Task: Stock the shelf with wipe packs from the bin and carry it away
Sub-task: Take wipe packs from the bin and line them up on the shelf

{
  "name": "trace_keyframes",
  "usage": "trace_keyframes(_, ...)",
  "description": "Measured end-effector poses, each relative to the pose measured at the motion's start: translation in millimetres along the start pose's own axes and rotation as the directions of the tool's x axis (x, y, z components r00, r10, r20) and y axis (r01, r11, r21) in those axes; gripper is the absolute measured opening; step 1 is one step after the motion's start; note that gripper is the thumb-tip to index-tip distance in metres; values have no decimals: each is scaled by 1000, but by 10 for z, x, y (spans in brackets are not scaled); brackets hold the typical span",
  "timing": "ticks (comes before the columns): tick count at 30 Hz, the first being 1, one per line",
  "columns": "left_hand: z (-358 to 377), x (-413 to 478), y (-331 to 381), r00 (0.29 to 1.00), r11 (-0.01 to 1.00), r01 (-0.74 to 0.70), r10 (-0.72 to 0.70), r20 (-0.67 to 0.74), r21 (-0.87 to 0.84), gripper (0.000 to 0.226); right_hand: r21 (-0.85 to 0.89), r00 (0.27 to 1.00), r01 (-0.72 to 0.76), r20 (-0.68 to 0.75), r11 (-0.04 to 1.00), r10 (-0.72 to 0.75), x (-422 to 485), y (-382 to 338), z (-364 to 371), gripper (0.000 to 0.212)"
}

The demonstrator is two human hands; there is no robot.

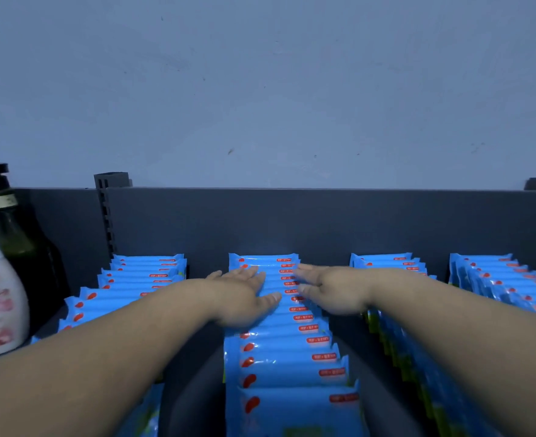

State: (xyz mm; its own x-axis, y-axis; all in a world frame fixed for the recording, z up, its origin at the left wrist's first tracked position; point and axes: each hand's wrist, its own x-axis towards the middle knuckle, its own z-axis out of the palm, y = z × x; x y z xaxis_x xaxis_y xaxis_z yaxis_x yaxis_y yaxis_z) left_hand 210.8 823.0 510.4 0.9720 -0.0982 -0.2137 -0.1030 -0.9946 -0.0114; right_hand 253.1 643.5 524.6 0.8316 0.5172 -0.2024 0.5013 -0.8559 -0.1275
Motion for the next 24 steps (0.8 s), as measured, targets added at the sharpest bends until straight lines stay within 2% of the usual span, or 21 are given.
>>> trace_keyframes(3,113,-117,67,998,999,-20,18,54,45,68,-87,999,-22,39,996,25,-122,-58,177,57)
trace_keyframes(7,148,-199,121,1000,998,9,-10,18,69,64,-95,997,-81,-28,992,78,-162,-140,257,58)
trace_keyframes(9,120,-255,131,1000,995,24,-24,-7,98,61,-15,993,-81,-83,997,80,-243,-163,263,54)
trace_keyframes(11,88,-357,131,999,995,12,-9,-34,99,56,137,988,-61,-131,989,79,-410,-201,253,49)
trace_keyframes(14,106,-636,137,995,998,-42,37,-96,-52,55,263,978,-50,-182,964,100,-796,-282,229,50)
trace_keyframes(18,337,-1012,223,987,953,-89,45,-155,-289,69,396,973,-1,-210,918,92,-1251,-342,382,45)
trace_keyframes(21,503,-1139,304,990,942,-74,31,-135,-328,74,453,982,36,-182,891,53,-1362,-409,581,42)
trace_keyframes(24,542,-1204,363,986,954,-67,18,-167,-293,70,466,976,59,-214,883,48,-1345,-448,740,43)
